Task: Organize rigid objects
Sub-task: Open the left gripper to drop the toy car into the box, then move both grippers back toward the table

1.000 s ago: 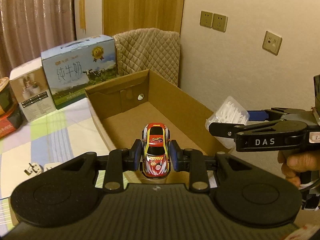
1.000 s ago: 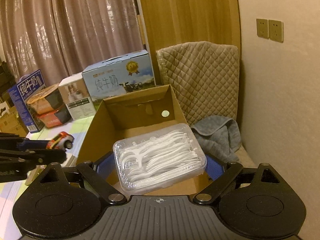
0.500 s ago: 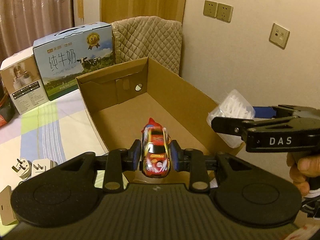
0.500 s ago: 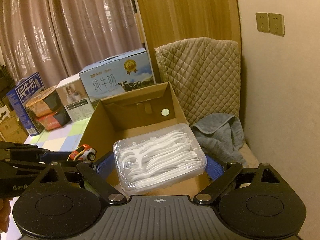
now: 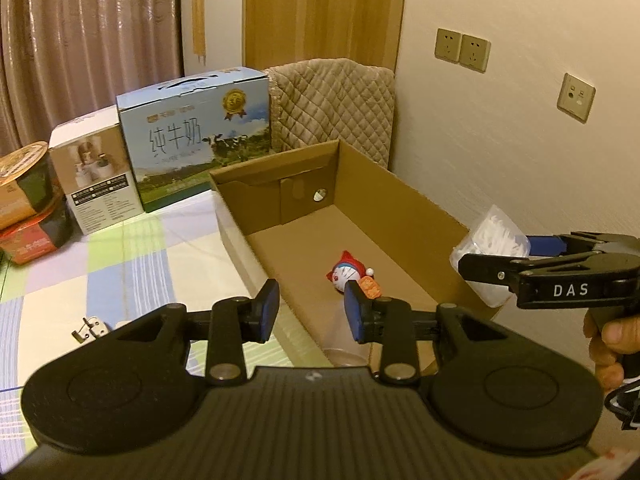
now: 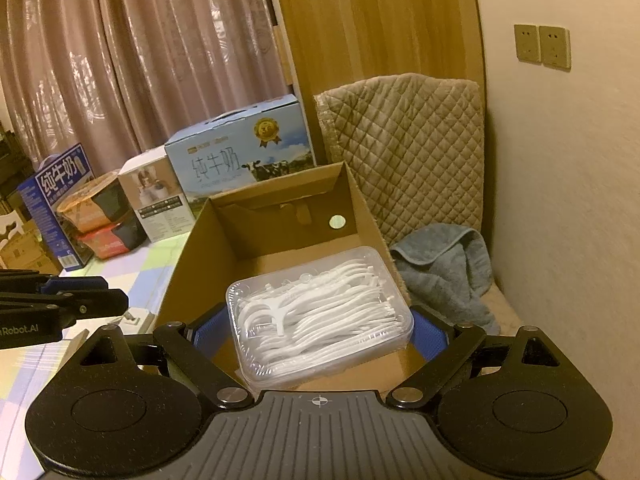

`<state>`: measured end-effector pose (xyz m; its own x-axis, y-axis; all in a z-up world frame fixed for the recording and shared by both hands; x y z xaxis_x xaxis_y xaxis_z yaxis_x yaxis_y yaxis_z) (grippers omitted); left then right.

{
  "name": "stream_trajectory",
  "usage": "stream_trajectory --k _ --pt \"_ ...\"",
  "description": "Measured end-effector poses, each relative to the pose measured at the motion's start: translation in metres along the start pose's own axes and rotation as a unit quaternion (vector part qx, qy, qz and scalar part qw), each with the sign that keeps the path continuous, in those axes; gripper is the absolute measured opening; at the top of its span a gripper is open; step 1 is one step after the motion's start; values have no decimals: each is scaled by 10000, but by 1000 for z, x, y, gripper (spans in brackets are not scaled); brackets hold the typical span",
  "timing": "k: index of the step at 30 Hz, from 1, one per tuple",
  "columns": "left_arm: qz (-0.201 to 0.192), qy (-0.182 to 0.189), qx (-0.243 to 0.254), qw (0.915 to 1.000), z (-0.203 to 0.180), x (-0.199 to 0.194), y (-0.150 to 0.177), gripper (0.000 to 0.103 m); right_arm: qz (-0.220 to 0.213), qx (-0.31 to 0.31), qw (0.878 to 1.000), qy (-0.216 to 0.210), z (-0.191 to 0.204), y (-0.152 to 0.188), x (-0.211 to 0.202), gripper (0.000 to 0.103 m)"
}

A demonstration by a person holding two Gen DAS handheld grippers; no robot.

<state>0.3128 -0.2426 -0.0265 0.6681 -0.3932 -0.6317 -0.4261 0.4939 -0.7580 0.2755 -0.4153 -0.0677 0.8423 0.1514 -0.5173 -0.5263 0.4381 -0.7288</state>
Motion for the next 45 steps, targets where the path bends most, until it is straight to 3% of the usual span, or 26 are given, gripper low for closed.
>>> stream_trajectory --k 26,36,45 --pt "-28 11 -258 9997 15 -12 21 32 146 -31 9999 23 13 9 20 90" --pt "-9 -52 -323 9995 24 -21 30 33 -138 6 9999 -74 17 1 12 98" --pt "4 -158 -429 9990 37 -34 43 33 -296 12 9995 -96 26 -5 -6 98"
Point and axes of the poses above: each gripper's, at about its wrist camera, not at the fingertips, and x roughly the way its jaws point, z to its left, y to its underside, the point moved 10 cm from there along x, roughly the way its jaws point, and after that the axes turned 13 degrees about x, right-handed, at the moved point
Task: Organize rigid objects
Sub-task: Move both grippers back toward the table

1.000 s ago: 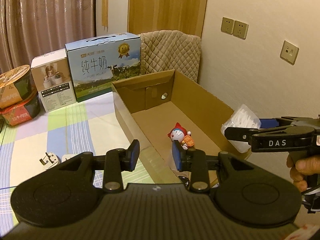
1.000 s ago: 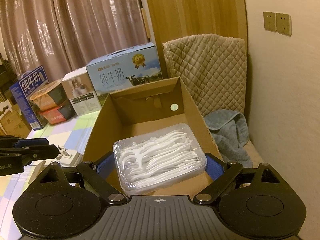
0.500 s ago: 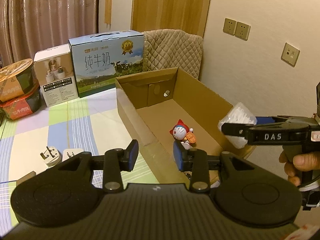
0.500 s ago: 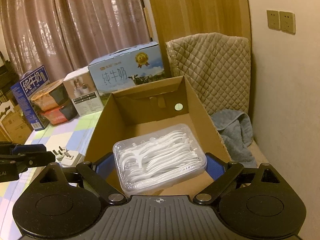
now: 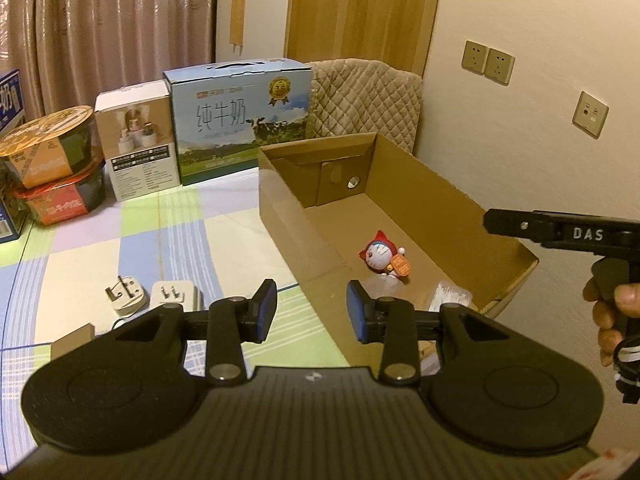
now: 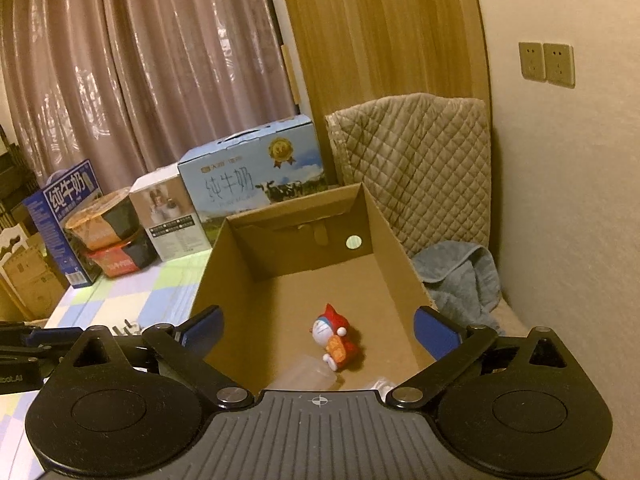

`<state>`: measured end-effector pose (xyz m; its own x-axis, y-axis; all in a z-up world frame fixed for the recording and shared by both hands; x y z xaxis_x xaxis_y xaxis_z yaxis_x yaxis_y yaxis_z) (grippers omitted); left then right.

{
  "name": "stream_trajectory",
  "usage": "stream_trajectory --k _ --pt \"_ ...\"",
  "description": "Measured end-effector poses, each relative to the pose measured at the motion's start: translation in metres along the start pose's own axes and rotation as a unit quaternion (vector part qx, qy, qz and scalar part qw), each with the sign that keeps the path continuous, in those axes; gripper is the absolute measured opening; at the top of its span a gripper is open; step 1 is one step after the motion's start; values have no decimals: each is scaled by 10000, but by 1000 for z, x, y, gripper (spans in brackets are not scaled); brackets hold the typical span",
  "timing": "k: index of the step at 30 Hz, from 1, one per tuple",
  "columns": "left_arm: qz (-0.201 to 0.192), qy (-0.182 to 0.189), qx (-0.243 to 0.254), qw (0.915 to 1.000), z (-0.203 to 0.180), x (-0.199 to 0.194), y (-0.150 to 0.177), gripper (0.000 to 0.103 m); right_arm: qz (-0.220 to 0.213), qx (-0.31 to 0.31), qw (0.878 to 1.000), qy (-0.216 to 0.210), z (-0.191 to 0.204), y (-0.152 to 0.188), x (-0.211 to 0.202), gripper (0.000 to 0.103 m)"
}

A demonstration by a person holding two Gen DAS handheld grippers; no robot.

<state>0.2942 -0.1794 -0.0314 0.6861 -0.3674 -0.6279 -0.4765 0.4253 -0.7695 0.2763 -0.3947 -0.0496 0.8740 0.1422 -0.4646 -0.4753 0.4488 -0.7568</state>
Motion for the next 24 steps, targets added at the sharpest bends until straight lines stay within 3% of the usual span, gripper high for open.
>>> stream_trajectory --k 9,12,16,24 --pt "22 -284 -174 9994 27 -32 21 42 -64 -24 9997 -237 27 3 -27 98" --pt "27 -449 -212 9988 42 -48 30 48 -112 -65 9994 -336 42 5 -37 98" --pt "48 -700 -355 9969 67 -73 47 64 -180 -139 9985 -504 66 11 -51 98" --pt "136 -1250 -654 9899 119 -122 88 77 -136 -399 9949 -918 124 39 -66 98"
Point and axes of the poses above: each gripper's, at about its wrist camera, not at the fingertips, and x roughly the way its jaws point, z to its left, y to its underside, the point moved 10 cm from there along x, roughly the way its jaws point, and after that the axes turned 13 degrees about x, right-handed, at the moved point
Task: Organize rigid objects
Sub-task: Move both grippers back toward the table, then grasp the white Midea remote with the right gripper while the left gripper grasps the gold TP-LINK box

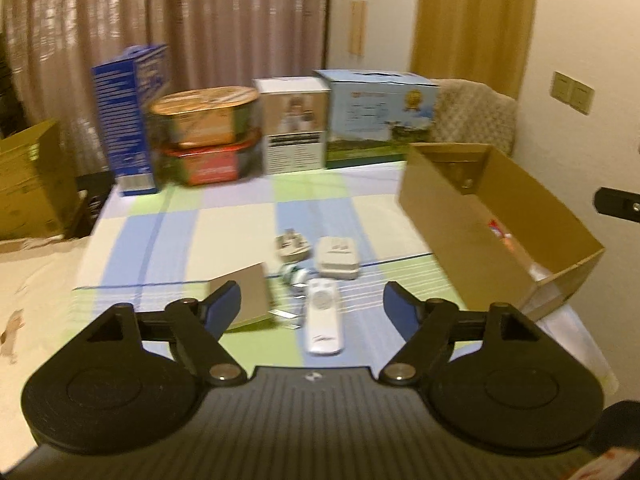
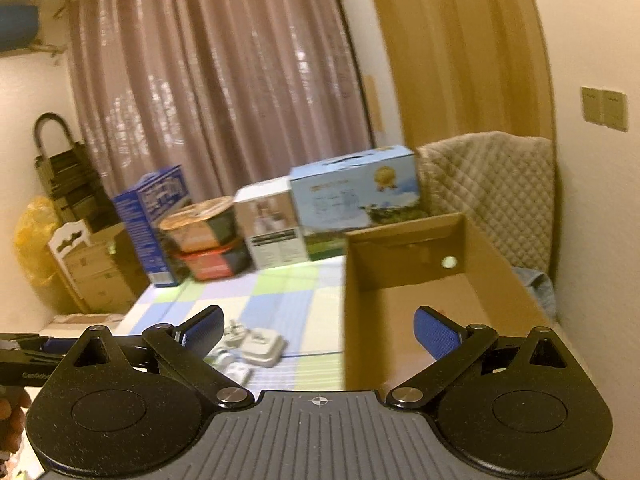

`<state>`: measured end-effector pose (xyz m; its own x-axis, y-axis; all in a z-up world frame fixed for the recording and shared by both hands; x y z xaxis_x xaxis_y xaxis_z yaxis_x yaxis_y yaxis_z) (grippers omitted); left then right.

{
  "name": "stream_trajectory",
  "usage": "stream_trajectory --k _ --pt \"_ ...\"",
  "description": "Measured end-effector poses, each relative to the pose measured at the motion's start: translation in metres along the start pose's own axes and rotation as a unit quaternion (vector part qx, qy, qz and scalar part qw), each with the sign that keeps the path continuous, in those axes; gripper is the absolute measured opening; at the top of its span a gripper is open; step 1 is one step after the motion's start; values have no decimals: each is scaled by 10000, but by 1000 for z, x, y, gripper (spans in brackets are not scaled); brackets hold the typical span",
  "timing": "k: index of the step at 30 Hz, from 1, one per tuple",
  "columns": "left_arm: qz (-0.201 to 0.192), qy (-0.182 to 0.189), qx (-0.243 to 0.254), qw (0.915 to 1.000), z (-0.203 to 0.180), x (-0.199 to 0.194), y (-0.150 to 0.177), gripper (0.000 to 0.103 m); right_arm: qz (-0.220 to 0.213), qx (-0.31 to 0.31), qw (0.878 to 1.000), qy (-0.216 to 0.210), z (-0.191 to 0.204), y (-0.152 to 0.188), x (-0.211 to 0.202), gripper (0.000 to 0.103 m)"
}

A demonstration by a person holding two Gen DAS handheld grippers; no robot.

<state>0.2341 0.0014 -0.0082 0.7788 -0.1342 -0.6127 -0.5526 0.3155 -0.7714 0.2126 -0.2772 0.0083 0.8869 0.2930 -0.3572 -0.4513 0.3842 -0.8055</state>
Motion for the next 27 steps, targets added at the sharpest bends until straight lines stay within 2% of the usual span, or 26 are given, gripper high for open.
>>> stream_trajectory --k 4,10,17,27 --pt "46 -222 -142 9996 25 -11 19 94 123 -138 9997 -137 25 18 5 98" --pt "145 -521 -211 9983 51 -12 43 101 449 -77 9987 -222 46 52 31 98" --pt "315 -657 -363 9967 70 5 68 102 820 -126 9962 -256 60 97 72 98" --pt "521 -572 -430 9961 79 49 91 102 1252 -232 9914 -284 62 141 130 98"
Point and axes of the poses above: each gripper's, at about its wrist camera, not at the fingertips, and x roughly the way its jaws point, z to its left, y to its underside, the point moved 10 cm from there along x, roughly the way its jaws point, and after that the axes turned 13 degrees about x, right-handed, at the moved point
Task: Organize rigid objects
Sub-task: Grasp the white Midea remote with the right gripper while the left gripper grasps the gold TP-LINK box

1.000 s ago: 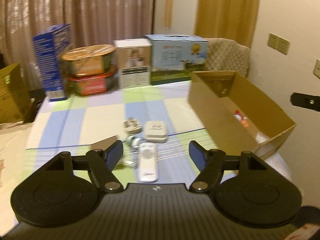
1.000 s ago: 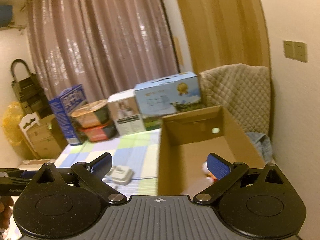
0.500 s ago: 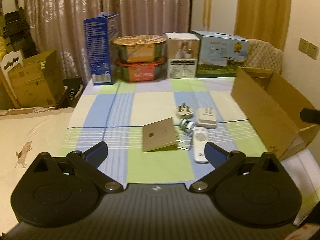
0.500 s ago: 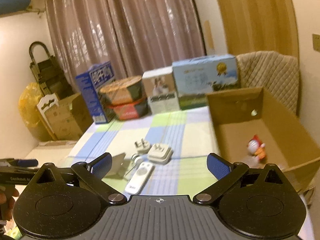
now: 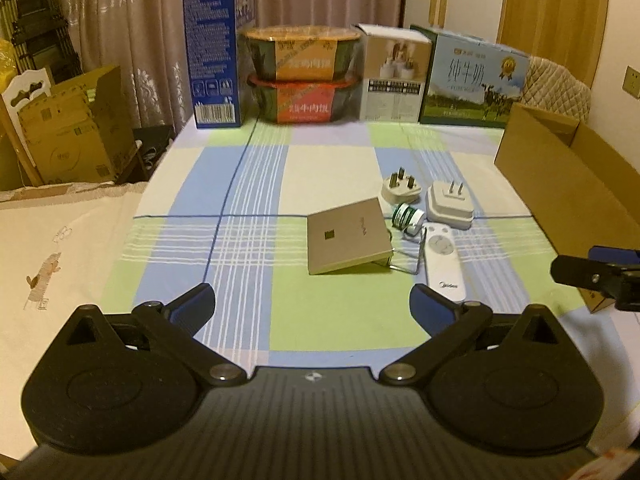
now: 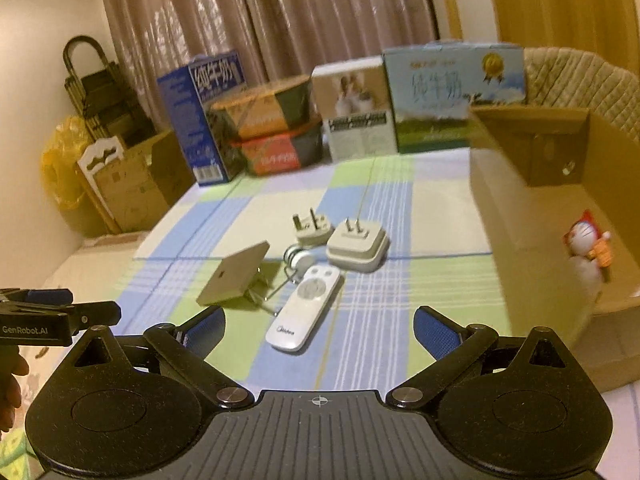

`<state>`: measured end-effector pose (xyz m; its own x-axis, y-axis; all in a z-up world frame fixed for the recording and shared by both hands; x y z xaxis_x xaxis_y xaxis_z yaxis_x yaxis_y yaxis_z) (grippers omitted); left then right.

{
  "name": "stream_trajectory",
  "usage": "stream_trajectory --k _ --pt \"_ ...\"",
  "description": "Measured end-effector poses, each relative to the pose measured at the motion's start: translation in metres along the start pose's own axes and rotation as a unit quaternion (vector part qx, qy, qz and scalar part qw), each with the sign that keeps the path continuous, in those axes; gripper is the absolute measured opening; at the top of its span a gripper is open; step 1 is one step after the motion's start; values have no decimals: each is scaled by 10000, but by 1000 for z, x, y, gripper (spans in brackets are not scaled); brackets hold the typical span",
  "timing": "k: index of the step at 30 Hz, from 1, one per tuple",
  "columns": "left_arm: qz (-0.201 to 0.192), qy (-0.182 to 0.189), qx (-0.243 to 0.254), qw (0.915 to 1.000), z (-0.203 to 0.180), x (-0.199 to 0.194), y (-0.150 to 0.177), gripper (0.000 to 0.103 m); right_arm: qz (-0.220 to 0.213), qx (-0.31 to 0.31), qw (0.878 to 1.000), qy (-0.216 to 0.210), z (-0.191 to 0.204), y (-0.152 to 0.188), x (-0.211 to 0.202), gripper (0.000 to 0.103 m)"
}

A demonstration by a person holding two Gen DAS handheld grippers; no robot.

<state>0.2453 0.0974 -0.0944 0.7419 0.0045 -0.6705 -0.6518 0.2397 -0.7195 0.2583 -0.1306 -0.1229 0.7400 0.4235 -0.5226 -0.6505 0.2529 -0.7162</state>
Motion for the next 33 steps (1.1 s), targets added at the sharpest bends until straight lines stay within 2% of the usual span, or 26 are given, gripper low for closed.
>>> stream_trajectory --k 7,8,10,14,17,29,33 --pt "141 184 -77 9997 9 44 -7 102 193 -75 9998 35 1 6 45 97" --pt "138 154 -82 9998 12 48 -10 102 242 -64 9997 22 1 7 51 95" --pt "140 106 -39 9998 15 54 -14 102 369 -38 9993 -22 2 10 63 84" --pt "180 72 95 9998 20 69 -20 102 566 -59 9984 -36 5 17 86 78" --pt "182 87 -3 9998 22 79 -24 102 661 -95 9978 -25 8 19 101 76" --pt "337 197 -90 9992 25 93 -22 102 746 -525 9953 330 13 23 142 72" --pt "371 240 -111 9990 24 96 -20 102 745 -708 9937 444 12 27 149 66"
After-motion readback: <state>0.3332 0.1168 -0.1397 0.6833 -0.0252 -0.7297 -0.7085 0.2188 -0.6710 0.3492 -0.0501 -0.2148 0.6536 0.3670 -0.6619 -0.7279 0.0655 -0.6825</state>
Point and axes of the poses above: each gripper's, at about its wrist camera, not at the fingertips, and x roughly the way its jaws point, z to its left, y to its underside, the point moved 10 cm from there along x, roughly the way its jaws point, and after that the axes turned 13 degrees about x, right-handed, at the moved point
